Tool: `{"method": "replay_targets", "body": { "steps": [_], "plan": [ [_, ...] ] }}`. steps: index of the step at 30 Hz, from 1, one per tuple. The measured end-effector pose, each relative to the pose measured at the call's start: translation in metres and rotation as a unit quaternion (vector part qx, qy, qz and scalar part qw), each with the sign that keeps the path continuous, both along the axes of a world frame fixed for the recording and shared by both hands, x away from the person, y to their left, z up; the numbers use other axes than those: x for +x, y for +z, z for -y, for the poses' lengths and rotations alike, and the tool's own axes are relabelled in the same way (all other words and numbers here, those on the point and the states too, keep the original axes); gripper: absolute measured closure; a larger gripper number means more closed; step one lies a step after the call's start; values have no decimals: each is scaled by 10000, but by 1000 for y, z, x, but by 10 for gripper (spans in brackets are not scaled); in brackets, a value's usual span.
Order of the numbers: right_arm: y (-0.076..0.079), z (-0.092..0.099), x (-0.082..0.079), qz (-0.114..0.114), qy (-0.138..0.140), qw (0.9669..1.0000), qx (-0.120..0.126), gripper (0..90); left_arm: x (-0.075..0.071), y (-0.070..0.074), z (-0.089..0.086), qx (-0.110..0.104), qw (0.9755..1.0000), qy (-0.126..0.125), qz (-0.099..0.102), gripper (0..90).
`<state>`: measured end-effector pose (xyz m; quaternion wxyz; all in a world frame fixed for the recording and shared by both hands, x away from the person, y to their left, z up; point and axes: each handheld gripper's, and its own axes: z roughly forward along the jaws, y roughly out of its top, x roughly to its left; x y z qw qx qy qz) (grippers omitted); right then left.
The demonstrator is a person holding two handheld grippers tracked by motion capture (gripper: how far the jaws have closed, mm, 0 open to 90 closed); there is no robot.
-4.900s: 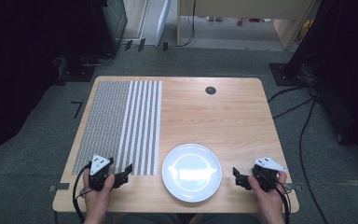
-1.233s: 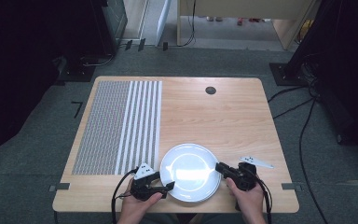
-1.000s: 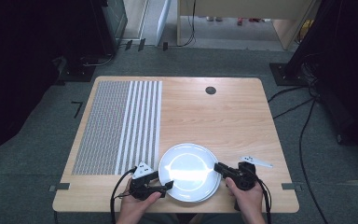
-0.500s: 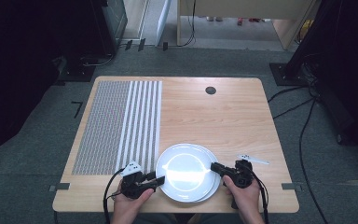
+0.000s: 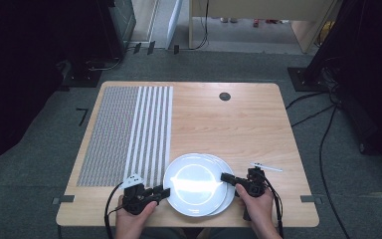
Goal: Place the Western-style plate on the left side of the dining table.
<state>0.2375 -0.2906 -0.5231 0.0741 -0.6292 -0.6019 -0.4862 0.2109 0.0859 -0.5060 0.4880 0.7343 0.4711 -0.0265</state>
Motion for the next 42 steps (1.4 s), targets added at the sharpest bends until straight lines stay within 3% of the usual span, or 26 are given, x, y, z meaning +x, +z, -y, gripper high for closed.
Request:
{"method": "replay_targets", "body": {
  "steps": [2,6,12,16,20,25,30,37,42],
  "plan": [
    [0,0,1,-90,-16,9999,81,841,-1,0,-3,-64,10000,-6,-35,667],
    [3,3,2,-95,-50,9983,576,867,1,-2,-9,-304,9993,57,-222,706],
    [5,1,1,-63,-65,9983,572,868,-1,-1,-10,-297,9993,73,-220,711],
    [7,1,1,-146,-108,9964,824,880,-1,-1,-12,-282,9993,91,-239,717],
    [8,1,0,-189,-113,9964,821,883,-1,0,-12,-285,9992,126,-253,716],
    [12,1,0,-303,-131,9944,1005,883,1,6,-15,-338,9990,147,-239,717],
    [24,-1,3,-162,-74,9944,1046,883,5,13,-20,-521,9982,159,-268,732],
    [38,-8,9,-36,-82,9945,1045,882,14,21,-25,-477,9982,231,-282,731],
    [54,-18,20,53,21,9945,1045,881,23,34,-35,-406,9986,273,-207,730]
  ]
}}
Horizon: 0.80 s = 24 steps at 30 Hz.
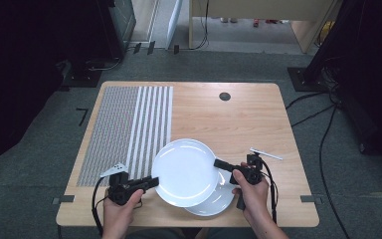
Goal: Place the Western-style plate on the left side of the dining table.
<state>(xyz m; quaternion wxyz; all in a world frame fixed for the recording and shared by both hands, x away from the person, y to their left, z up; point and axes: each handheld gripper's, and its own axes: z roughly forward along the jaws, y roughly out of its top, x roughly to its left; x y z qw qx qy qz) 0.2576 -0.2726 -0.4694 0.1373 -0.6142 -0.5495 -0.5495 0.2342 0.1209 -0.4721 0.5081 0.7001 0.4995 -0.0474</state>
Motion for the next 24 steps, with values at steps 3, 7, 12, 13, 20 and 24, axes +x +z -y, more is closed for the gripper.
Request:
{"method": "replay_targets", "body": {
  "steps": [3,7,12,13,20,24],
  "plan": [
    [6,-6,6,17,17,10000,7,881,4,6,-6,-13,10000,39,-2,731],
    [11,-15,15,10,35,10000,55,881,10,13,-15,9,9999,117,16,732],
    [17,-29,25,-12,76,9999,77,880,17,20,-26,86,9996,251,-12,730],
    [18,-32,27,-11,85,9999,64,880,18,21,-28,115,9996,273,-20,730],
    [24,-54,42,30,143,9999,11,878,27,24,-46,180,9988,454,-62,728],
    [25,-62,48,24,168,9999,6,878,31,27,-54,204,9985,514,-58,728]
  ]
}}
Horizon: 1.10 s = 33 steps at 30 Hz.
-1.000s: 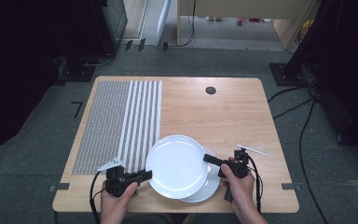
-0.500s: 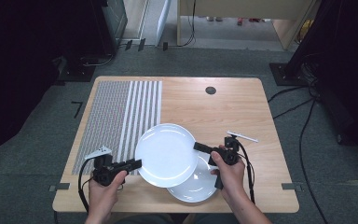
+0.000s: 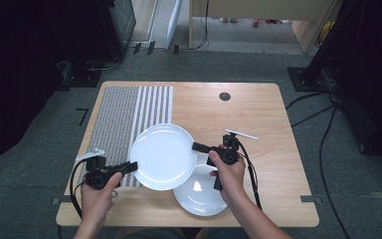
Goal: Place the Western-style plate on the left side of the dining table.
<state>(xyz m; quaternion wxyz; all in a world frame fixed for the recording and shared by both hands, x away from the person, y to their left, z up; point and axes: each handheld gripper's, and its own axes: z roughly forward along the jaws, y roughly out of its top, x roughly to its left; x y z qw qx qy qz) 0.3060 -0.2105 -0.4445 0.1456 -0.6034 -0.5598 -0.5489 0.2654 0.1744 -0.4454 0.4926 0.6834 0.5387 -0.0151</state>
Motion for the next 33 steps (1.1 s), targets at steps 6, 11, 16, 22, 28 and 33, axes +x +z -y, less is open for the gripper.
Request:
{"method": "replay_targets", "body": {
  "steps": [6,11,16,22,28,33],
  "plan": [
    [3,-14,11,-29,38,10000,56,877,8,6,-12,81,9999,95,54,727],
    [4,-26,23,-65,63,10000,35,876,18,7,-22,139,9997,179,13,725],
    [1,-38,33,-128,86,9998,109,876,23,9,-31,159,9995,284,32,726],
    [-1,-55,47,-44,149,9998,130,877,36,8,-48,206,9985,498,66,728],
    [0,-71,64,-112,178,9998,13,876,48,5,-57,209,9980,588,-8,725],
    [-3,-77,79,-263,133,9996,-1,873,60,-1,-62,184,9977,643,-114,723]
  ]
}}
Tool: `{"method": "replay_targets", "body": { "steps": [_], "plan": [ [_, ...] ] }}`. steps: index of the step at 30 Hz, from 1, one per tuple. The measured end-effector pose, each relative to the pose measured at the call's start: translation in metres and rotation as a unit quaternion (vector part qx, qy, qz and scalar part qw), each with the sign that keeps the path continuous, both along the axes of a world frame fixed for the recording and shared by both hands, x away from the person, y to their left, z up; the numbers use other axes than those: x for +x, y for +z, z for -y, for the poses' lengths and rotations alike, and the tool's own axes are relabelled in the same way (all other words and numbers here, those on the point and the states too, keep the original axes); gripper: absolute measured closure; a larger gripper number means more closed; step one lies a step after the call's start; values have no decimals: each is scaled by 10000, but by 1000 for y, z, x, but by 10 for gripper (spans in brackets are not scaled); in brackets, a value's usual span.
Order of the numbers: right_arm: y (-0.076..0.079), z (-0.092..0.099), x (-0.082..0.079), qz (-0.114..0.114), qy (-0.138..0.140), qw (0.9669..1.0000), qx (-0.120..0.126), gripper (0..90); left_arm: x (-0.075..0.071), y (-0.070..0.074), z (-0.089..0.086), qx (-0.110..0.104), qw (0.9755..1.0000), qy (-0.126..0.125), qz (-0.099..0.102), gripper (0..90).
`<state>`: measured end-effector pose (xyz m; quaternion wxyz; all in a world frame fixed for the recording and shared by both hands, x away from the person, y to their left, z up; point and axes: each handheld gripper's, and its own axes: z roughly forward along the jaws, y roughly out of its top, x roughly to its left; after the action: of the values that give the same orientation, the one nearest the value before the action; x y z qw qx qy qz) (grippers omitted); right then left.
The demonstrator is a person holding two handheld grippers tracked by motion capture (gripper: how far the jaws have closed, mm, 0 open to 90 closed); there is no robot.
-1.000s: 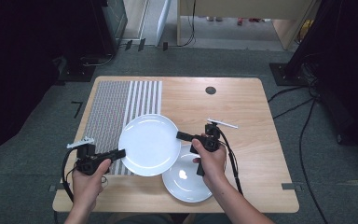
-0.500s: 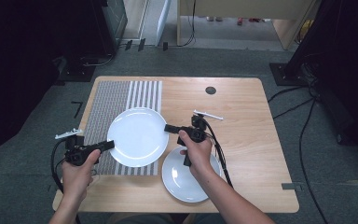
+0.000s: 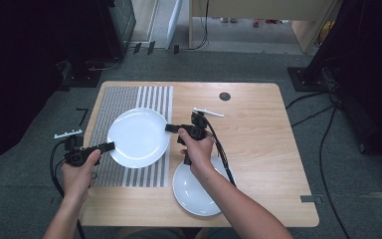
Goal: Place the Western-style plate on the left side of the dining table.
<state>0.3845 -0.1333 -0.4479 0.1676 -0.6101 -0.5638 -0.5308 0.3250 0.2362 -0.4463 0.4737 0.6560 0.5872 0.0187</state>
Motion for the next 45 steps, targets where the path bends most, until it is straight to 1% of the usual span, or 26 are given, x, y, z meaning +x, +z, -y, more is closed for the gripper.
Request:
{"method": "replay_targets", "body": {
  "steps": [3,4,5,6,9,10,11,14,18,19,20,22,23,24,25,28,30,31,32,36,37,38,41,42,43,45],
  "plan": [
    [-5,-3,10,-92,-64,9999,70,871,5,-3,-1,-34,10000,74,-50,721],
    [-6,-3,13,-95,-72,9999,82,869,9,-3,0,34,9999,87,-75,717],
    [-6,-3,13,-95,-72,9999,82,869,9,-3,0,34,9999,87,-75,714],
    [-11,-4,20,-146,-121,9997,138,867,13,-4,0,77,9999,92,-98,712],
    [-16,-6,30,-261,-178,9993,207,866,17,-5,-1,93,9998,123,-120,709],
    [-17,-7,32,-319,-191,9990,228,866,22,-8,-3,94,9997,170,-151,707],
    [-18,-9,35,-351,-206,9989,220,867,22,-8,-3,94,9997,170,-151,706],
    [-21,-15,40,-467,-234,9984,210,867,30,-12,-7,148,9993,276,-204,702],
    [-26,-21,44,-522,-270,9982,136,870,37,-17,-11,147,9989,350,-278,702],
    [-30,-24,47,-575,-295,9979,55,873,42,-19,-13,116,9986,418,-317,703],
    [-30,-24,47,-575,-295,9979,55,873,42,-19,-13,116,9986,418,-317,703],
    [-36,-29,51,-675,-382,9970,18,876,50,-24,-15,138,9981,482,-371,704],
    [-36,-29,51,-675,-382,9970,18,876,50,-24,-15,138,9981,482,-371,707],
    [-40,-33,54,-654,-411,9969,-117,878,56,-26,-17,85,9974,591,-413,714],
    [-41,-34,55,-673,-412,9968,-157,879,59,-26,-18,84,9971,627,-423,716],
    [-45,-37,58,-703,-460,9963,-170,879,66,-27,-19,126,9967,663,-443,721],
    [-49,-40,64,-762,-517,9956,-184,881,76,-29,-20,116,9961,737,-481,726],
    [-49,-40,64,-762,-517,9956,-184,881,76,-29,-20,116,9961,737,-481,728],
    [-51,-41,66,-757,-531,9956,-172,881,79,-31,-20,120,9957,771,-498,728],
    [-56,-46,72,-688,-566,9956,-275,880,89,-40,-21,140,9945,898,-529,725],
    [-57,-47,73,-677,-598,9954,-319,879,91,-42,-21,125,9943,907,-546,726],
    [-60,-49,75,-730,-636,9947,-355,879,95,-47,-21,103,9936,949,-606,726],
    [-63,-49,77,-788,-658,9940,-369,877,97,-50,-22,45,9931,986,-626,732],
    [-64,-50,78,-812,-674,9937,-369,875,99,-51,-24,-95,9927,1013,-647,739],
    [-67,-51,80,-843,-733,9930,-393,870,99,-52,-25,-172,9924,1027,-653,753],
    [-68,-53,80,-843,-706,9931,-412,870,100,-53,-27,-170,9922,1046,-657,749]
  ]
}}
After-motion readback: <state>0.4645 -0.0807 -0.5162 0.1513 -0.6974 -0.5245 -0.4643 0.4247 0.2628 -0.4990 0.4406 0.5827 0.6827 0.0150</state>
